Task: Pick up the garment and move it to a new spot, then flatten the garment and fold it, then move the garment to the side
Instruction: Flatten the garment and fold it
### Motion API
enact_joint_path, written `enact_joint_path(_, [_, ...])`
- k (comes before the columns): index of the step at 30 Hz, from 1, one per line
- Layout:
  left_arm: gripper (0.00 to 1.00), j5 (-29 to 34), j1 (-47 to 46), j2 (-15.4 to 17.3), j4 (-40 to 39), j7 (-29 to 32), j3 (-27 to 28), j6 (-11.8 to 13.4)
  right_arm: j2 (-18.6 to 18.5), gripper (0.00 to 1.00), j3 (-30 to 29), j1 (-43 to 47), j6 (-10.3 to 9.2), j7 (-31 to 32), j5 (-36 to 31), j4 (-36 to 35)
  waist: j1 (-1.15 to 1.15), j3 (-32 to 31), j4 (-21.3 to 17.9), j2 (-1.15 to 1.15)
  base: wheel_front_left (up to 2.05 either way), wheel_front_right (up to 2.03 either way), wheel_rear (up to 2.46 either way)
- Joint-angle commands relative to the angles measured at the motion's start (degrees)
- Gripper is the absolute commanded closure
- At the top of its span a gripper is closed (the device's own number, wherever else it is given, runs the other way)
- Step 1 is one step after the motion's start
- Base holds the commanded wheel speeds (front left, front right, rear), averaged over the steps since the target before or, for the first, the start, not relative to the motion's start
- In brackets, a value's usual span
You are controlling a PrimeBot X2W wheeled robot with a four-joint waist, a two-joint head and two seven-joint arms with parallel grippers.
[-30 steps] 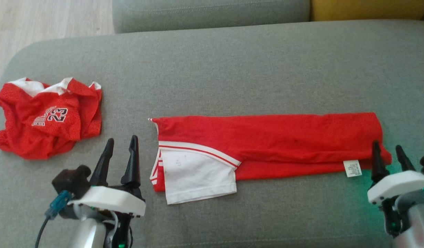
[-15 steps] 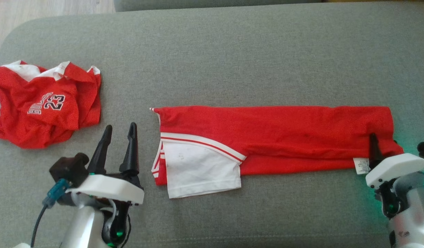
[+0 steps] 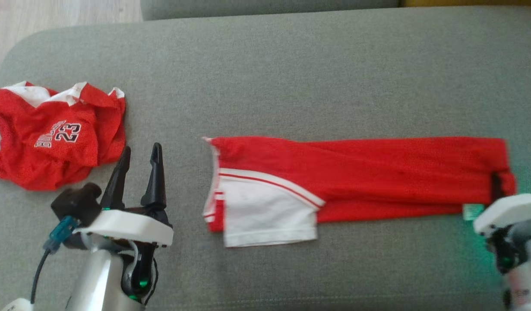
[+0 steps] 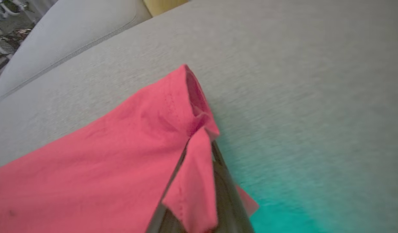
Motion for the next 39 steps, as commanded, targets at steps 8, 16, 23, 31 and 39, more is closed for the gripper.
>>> enact_joint_path(8, [0.00,-0.43,-0.86,0.17,-1.31,-0.51,1.40,-0.05,-6.79,1.00,-11.41,-4.16,-0.05,-7.16,-10.27,3.10,0.00,-2.71,-0.40,0.00,0.00,0.00,0.00])
enact_joint_path(16, [0.00,-2.36,0.89,0.17,-1.25,-0.51,1.23,0.80,2.06,1.00,-10.67,-7.76,-0.05,-3.54,-9.07,-1.54,0.00,-5.77,-1.22,0.00,0.00,0.00,0.00])
enact_joint_path(23, [0.00,-3.76,1.50,0.16,-1.69,-0.51,0.44,1.43,6.97,1.00,-1.06,-4.51,-0.05,4.97,1.04,-13.60,0.00,-6.79,-1.73,0.00,0.00,0.00,0.00])
enact_joint_path(31, [0.00,-4.70,1.41,0.16,-1.88,-0.51,-0.83,2.02,8.55,1.00,10.37,1.81,-0.05,11.78,15.53,-27.41,0.00,-6.76,-1.30,0.00,0.00,0.00,0.00])
enact_joint_path(39, [0.00,-5.07,1.17,0.16,-1.56,-0.51,-1.34,2.02,8.57,1.00,23.51,4.28,-0.05,8.52,22.65,-27.65,0.00,-6.07,0.15,0.00,0.00,0.00,0.00])
